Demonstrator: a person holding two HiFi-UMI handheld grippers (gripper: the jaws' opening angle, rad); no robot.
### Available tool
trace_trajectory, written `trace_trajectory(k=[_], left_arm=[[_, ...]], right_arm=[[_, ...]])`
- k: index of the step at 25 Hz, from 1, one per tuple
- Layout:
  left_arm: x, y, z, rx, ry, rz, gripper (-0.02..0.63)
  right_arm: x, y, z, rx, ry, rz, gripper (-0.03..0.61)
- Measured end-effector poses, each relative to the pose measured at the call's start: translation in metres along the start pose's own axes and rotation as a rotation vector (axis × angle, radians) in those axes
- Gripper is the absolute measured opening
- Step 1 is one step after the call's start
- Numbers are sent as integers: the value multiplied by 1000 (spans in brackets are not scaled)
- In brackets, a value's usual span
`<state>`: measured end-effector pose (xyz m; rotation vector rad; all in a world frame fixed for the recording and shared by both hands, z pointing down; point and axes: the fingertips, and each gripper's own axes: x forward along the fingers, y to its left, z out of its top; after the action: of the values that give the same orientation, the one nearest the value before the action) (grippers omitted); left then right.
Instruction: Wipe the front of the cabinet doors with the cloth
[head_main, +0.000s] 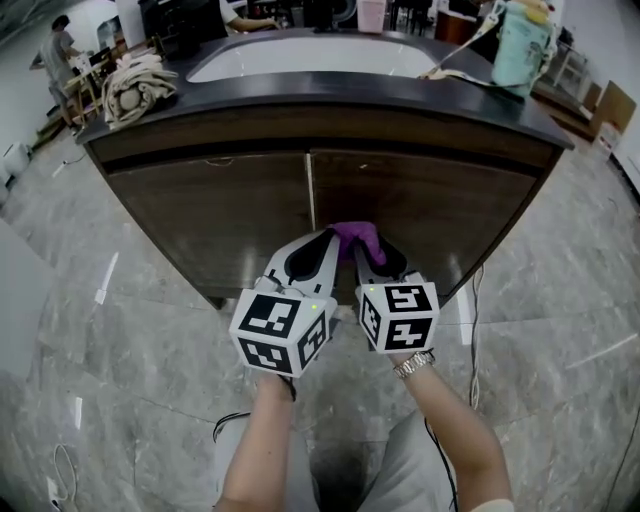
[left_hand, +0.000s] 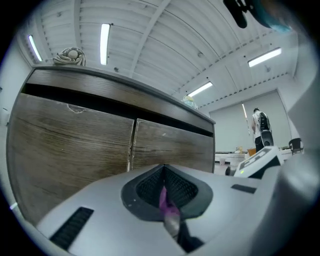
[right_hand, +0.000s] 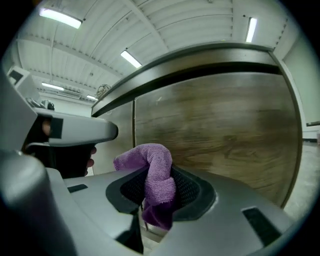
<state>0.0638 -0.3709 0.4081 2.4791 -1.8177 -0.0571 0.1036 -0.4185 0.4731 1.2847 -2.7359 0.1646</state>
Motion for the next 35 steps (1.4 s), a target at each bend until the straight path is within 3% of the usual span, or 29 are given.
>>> trace_trajectory(k=[4,9,22,29,35], left_arm=[[-3,6,-2,-65,-11,31,6],[-2,7,-8,-56,-10,27,6],[19,-18,-24,2,18,-51,6],[21,-24,-28,-1,21,-63,6],[22,-25,-28,8,20,-64,6]], right_arm=[[24,12,-9,-3,-2,-22,124],[24,1,-11,-25,-27,-59,124],[-38,-118,-16,-44,11,-233,124],[-74,-190,-22,-13,30,-361,126],[-93,-232,-28,-56,41,-418,130]])
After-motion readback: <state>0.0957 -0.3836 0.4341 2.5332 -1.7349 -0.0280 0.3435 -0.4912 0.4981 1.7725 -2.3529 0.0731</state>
